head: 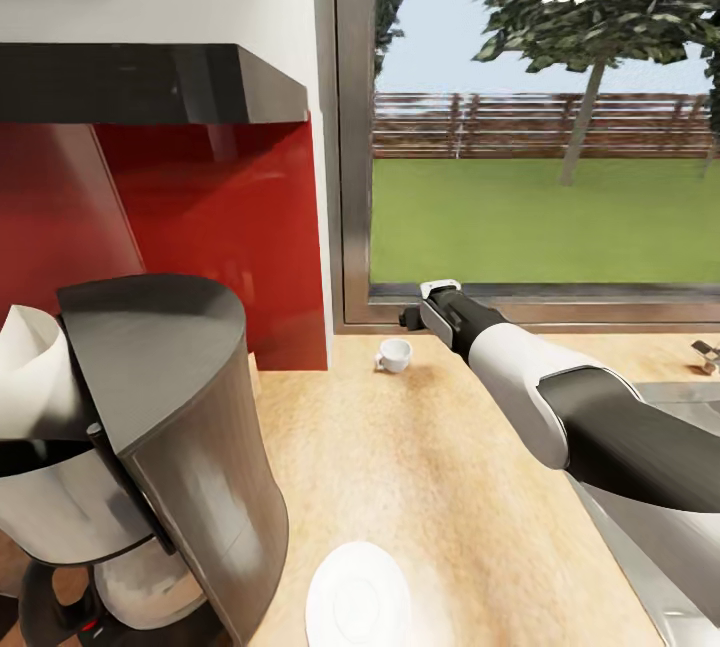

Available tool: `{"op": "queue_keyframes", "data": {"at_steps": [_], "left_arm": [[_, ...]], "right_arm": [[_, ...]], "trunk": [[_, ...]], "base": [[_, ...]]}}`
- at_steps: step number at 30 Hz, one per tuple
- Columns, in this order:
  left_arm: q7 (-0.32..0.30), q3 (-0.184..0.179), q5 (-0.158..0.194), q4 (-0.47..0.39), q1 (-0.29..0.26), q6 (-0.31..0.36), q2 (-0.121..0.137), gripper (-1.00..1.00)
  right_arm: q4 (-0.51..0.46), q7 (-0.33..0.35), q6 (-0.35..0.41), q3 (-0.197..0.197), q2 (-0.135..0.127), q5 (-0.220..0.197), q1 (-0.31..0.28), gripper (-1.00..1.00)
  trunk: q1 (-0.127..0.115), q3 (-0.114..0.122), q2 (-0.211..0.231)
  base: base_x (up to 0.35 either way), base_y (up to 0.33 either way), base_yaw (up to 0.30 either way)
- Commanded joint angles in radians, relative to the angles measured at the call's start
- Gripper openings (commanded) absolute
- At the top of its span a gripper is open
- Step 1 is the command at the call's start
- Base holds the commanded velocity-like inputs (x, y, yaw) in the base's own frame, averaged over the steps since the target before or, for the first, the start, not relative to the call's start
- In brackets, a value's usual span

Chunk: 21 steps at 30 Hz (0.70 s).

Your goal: Set up a coffee station on the kitchen countertop: keep the coffee maker on the countertop, move the bottle of coffee from the kitchen shelf to the counter next to the coffee maker, place a paper coffee filter on top of the coffee maker, put the saucer next to the coffee maker with the coffee cup on the saucer, and place the electric kettle next to the coffee maker.

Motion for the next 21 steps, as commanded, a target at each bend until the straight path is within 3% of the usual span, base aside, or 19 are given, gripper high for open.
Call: {"op": "queue_keyframes", "data": {"at_steps": [1,16,21], "left_arm": [[0.005,-0.009,0.008,-0.002,0.001,-0.001,0.000,1.00],[0.005,-0.009,0.008,0.031,0.001,0.000,0.000,1.00],[0.005,-0.009,0.008,0.032,0.001,0.000,0.000,1.00]], "right_arm": [[-0.001,-0.005,0.005,0.008,0.000,-0.011,0.000,1.00],[0.001,-0.005,0.005,0.008,0.000,-0.011,0.000,1.00],[0.002,-0.004,0.005,0.008,0.000,-0.011,0.000,1.00]], "trunk": [[0.000,-0.001,-0.001],[0.000,-0.019,-0.001],[0.019,-0.037,-0.036]], "base": [[0.000,0.000,0.000],[0.000,0.000,0.000],[0.000,0.000,0.000]]}}
